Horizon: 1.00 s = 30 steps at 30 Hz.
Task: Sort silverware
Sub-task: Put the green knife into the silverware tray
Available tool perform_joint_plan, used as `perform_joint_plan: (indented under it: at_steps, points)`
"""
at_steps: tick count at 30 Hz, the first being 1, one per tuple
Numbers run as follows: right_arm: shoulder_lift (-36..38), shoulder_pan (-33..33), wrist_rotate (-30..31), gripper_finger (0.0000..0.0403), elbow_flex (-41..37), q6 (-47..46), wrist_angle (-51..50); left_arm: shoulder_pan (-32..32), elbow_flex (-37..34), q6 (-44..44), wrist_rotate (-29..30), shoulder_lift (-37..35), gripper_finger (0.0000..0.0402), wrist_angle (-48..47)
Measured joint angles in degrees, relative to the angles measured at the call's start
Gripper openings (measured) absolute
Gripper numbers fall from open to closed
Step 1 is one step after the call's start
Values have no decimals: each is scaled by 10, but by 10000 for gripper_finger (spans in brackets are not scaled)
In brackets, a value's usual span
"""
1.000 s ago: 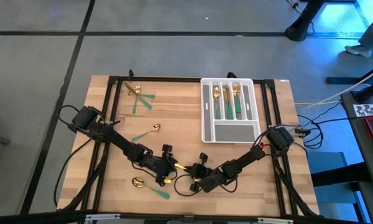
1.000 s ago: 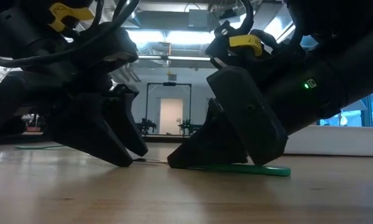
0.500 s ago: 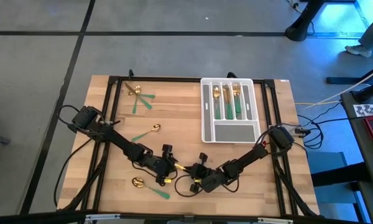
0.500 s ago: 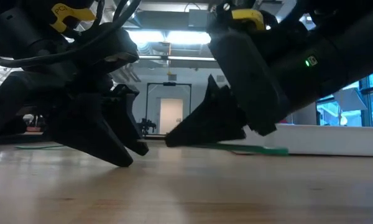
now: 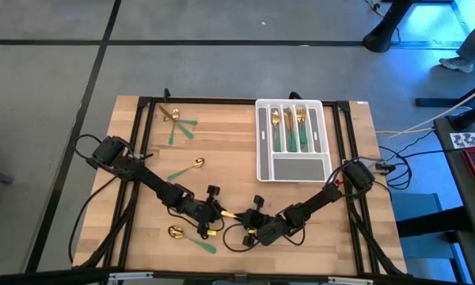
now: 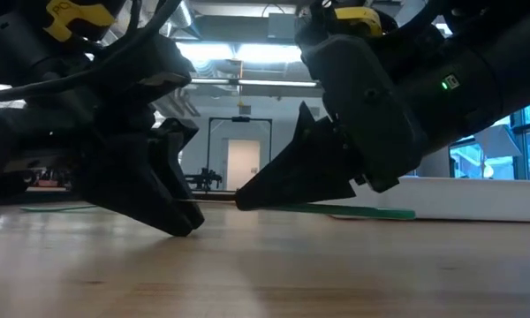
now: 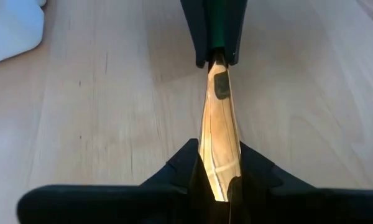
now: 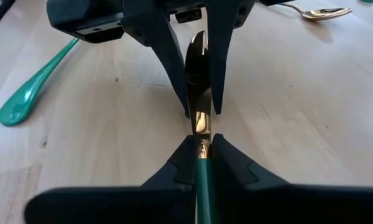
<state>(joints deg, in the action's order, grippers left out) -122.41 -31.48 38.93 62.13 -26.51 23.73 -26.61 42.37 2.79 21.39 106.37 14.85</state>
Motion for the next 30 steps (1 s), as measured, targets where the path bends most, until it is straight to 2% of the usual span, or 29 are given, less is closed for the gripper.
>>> perform_joint_plan:
  at_steps: [5,14,17,23,27,30]
  points:
    - [0,0,1,59,0,3,0,-3,0,3,4,0,58,5]
    - [12,4,9,153,1,47,-7,-3,0,7,2,0,58,6]
    - [24,12,-32,173,1,47,-38,-3,0,7,1,0,58,6]
    - [43,36,-161,181,1,28,-107,-3,1,7,0,0,59,6]
    - [43,48,-201,176,2,-2,-134,-3,1,7,0,0,58,6]
    - [43,49,-205,150,2,-17,-139,-3,1,7,-1,0,60,6]
